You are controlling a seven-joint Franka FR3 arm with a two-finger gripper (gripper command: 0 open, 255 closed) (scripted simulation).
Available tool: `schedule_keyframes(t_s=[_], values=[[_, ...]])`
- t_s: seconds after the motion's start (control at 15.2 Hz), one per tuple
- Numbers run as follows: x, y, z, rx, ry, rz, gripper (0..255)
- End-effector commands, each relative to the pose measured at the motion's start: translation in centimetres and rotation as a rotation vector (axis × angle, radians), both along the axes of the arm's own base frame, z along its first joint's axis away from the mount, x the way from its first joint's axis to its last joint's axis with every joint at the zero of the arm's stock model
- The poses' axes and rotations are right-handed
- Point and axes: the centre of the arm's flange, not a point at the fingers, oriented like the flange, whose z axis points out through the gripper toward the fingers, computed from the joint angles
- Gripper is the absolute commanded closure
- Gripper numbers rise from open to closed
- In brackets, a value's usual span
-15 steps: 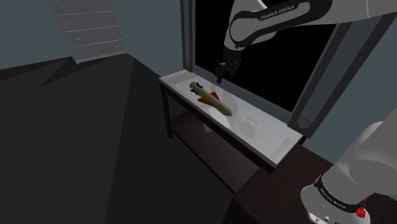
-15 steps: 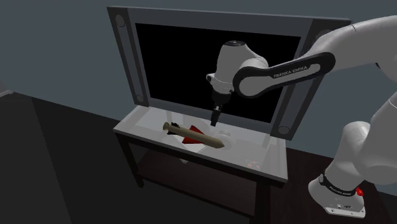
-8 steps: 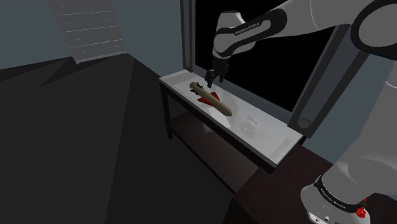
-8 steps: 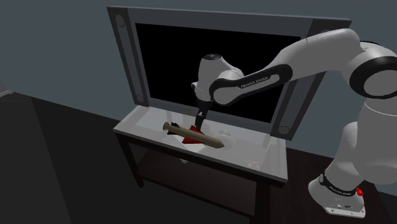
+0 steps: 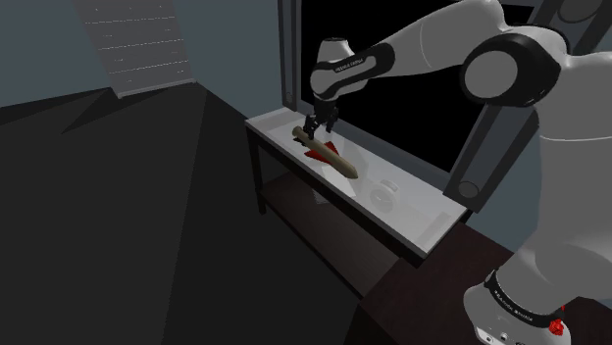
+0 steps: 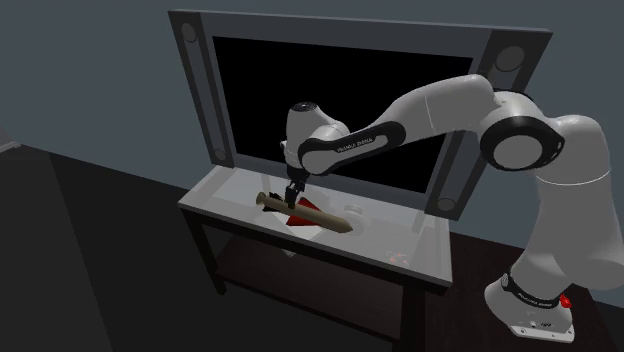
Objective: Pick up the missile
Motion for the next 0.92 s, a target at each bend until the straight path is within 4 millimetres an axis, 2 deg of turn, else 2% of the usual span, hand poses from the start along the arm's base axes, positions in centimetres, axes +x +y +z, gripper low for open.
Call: schedule_keyframes(t_s=[0.0, 0.13, 0.59, 0.73, 0.79, 0.86], values=[[2.3, -0.5, -1.8, 0.001, 0.005, -0.006, 0], [3.7, -0.8, -2.9, 0.002, 0.008, -0.009, 0], [3.7, -0.8, -6.9, 0.002, 0.008, -0.009, 0], [3.7, -0.8, -6.9, 0.002, 0.008, -0.009, 0], [3.7, -0.8, -6.9, 0.002, 0.008, -0.009, 255], [3.7, -0.8, -7.0, 0.002, 0.008, -0.009, 255]])
